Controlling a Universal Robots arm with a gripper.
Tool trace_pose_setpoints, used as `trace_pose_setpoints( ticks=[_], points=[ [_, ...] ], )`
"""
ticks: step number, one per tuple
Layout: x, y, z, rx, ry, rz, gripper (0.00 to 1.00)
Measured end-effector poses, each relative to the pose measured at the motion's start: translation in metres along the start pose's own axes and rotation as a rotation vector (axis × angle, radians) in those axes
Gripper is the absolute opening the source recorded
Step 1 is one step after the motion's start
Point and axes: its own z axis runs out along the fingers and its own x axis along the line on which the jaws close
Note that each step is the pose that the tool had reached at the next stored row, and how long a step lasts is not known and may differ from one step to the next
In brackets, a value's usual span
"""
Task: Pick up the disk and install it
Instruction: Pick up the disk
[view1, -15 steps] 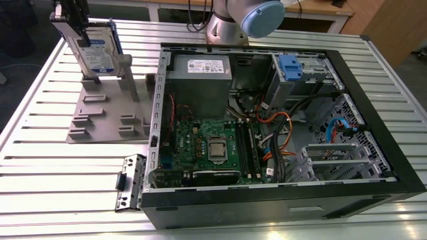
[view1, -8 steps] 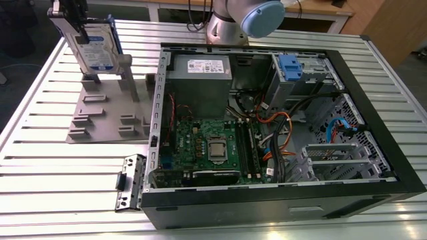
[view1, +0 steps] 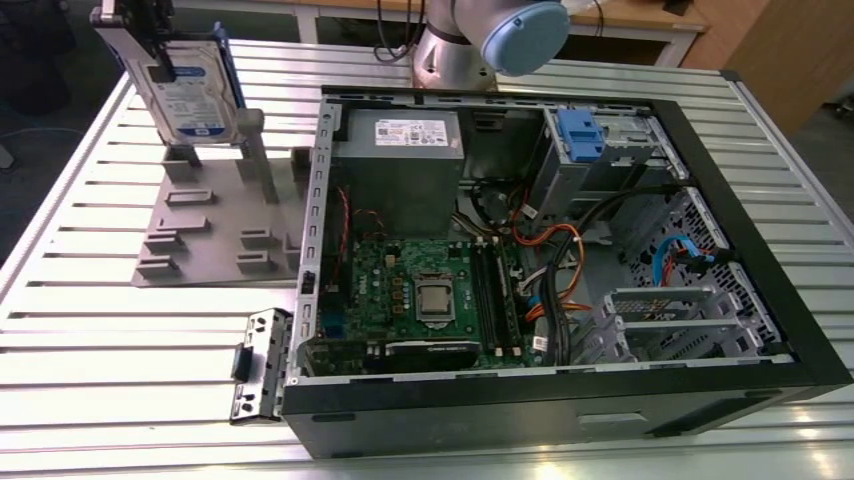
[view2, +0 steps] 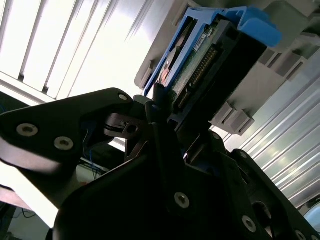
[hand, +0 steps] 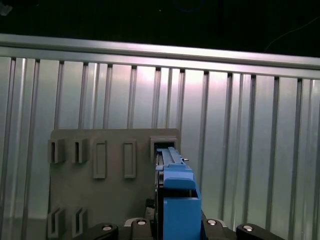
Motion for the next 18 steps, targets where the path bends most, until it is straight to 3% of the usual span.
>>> trace_pose_setpoints(
  ticks=[7,18],
  points=[
    [-0.0002,0.0,-0.0076,0.0,-0.0002,0.0,0.36],
    [-0.0007,-0.0001,-0.0268,-0.0001,-0.0002,0.0,0.36]
  ],
)
